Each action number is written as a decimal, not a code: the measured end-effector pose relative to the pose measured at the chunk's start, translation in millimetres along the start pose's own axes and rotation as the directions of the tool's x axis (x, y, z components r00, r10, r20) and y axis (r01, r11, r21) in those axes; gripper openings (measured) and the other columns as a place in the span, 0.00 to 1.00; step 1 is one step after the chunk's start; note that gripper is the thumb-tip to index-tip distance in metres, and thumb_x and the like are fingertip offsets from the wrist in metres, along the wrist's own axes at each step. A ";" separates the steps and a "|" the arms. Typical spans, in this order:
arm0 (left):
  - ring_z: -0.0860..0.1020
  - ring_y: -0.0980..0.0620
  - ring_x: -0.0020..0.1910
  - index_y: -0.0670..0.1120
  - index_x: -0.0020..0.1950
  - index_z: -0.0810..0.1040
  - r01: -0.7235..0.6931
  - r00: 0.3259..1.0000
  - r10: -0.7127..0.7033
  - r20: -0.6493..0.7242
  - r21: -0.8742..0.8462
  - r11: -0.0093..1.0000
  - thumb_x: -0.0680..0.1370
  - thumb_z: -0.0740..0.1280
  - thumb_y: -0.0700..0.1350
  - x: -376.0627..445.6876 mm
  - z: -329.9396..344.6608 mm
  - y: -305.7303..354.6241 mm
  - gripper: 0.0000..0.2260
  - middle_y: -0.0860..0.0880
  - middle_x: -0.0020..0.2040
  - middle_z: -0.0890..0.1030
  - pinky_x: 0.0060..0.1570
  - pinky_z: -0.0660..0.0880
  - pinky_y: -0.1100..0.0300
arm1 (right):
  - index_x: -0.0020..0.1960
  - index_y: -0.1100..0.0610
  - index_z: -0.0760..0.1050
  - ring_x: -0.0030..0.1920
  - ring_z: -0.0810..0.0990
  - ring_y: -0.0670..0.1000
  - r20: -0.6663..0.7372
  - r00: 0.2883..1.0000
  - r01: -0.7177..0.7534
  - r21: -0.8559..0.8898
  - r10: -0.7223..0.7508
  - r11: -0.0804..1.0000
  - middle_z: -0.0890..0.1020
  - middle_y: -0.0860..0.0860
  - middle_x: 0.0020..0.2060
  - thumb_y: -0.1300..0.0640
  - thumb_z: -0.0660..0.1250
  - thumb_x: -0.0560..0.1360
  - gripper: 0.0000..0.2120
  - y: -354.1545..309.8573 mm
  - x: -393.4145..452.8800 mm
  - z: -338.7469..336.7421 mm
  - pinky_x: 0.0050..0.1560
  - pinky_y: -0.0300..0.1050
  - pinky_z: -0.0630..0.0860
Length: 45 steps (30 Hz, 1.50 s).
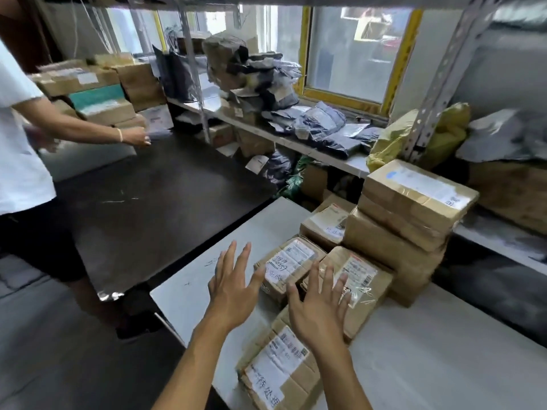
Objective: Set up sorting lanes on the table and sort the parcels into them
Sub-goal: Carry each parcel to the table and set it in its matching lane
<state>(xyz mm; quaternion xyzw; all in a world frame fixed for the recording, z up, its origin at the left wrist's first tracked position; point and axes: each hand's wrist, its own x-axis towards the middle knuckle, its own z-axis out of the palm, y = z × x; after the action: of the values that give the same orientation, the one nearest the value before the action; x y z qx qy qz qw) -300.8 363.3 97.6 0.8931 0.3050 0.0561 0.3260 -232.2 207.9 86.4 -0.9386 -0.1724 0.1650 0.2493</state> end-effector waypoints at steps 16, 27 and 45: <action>0.50 0.48 0.81 0.59 0.81 0.51 -0.043 0.908 0.125 0.399 -0.207 0.977 0.82 0.52 0.65 196.1 38.7 -13.7 0.29 0.54 0.83 0.48 0.77 0.52 0.39 | 0.82 0.39 0.38 0.83 0.44 0.55 0.043 0.902 -0.357 0.633 0.430 0.687 0.42 0.45 0.83 0.35 0.52 0.83 0.34 -65.8 143.6 38.8 0.80 0.63 0.51; 0.59 0.45 0.79 0.56 0.82 0.48 0.109 0.783 0.058 0.619 -0.228 0.967 0.81 0.52 0.66 221.1 66.1 -19.4 0.32 0.49 0.82 0.53 0.74 0.63 0.47 | 0.82 0.41 0.38 0.82 0.46 0.59 0.012 0.753 -0.489 0.680 0.658 0.547 0.43 0.47 0.83 0.34 0.56 0.81 0.38 -61.7 182.3 67.0 0.80 0.62 0.52; 0.62 0.42 0.77 0.55 0.82 0.50 0.100 0.787 -0.044 0.615 -0.058 0.993 0.82 0.47 0.66 232.6 58.7 -64.8 0.31 0.42 0.80 0.58 0.75 0.61 0.47 | 0.83 0.44 0.36 0.81 0.50 0.63 0.170 0.717 -0.542 0.745 0.676 0.388 0.54 0.57 0.82 0.34 0.60 0.80 0.43 -58.9 172.5 103.7 0.79 0.60 0.52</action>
<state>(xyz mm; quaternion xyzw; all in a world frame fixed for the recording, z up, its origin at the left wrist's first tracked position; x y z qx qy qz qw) -128.3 505.2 -11.1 0.8356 0.2140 -0.2353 0.4478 -134.6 368.7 -6.4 -0.7516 0.2901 0.2241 0.5483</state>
